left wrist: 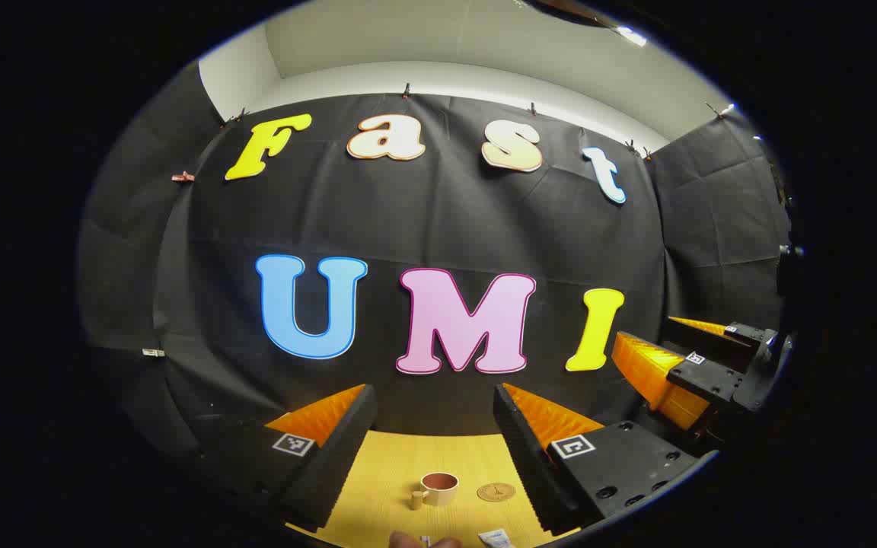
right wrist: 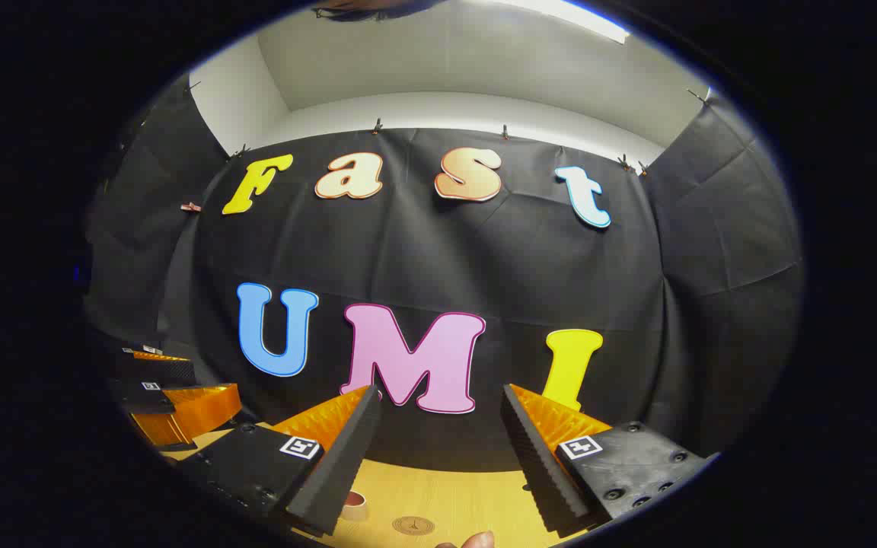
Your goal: Put the toothbrush and toothpaste on the desktop into the cup, then pick up the cup and place it on the coaster on the desktop.
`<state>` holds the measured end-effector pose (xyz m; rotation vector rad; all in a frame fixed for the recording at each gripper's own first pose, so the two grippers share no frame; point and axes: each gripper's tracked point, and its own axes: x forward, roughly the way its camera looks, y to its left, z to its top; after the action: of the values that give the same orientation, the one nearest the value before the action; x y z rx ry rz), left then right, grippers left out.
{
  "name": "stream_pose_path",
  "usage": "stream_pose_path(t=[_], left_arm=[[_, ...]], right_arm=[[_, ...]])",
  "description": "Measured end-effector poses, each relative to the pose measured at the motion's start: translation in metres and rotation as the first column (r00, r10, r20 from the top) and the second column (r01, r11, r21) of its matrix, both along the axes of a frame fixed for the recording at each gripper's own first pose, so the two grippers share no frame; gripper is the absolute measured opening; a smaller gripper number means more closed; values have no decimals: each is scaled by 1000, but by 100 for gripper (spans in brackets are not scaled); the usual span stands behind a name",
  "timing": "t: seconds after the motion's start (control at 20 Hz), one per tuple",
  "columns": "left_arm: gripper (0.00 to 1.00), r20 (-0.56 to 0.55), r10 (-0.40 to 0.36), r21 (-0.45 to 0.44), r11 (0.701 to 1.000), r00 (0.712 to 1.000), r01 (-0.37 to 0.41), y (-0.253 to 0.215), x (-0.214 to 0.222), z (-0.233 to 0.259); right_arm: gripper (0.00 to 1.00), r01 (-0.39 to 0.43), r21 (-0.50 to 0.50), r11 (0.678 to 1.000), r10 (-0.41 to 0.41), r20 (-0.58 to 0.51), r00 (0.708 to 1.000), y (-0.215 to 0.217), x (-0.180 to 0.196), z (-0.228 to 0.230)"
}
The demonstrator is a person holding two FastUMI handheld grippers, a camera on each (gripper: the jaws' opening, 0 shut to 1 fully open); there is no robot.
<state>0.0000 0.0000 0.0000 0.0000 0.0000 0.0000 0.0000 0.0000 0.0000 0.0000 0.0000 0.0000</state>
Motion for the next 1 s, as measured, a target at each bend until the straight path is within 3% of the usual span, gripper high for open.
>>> stream_pose_path(t=[0.95,1.0], left_arm=[[97,-26,15,12,1000,1000,-15,-1,0,-5],[97,-32,19,13,1000,999,-18,0,0,-6]], right_arm=[[99,-15,26,1000,16,-32,999,-2,-6,-14],[94,-20,25,999,21,-43,999,-1,-6,-17]])
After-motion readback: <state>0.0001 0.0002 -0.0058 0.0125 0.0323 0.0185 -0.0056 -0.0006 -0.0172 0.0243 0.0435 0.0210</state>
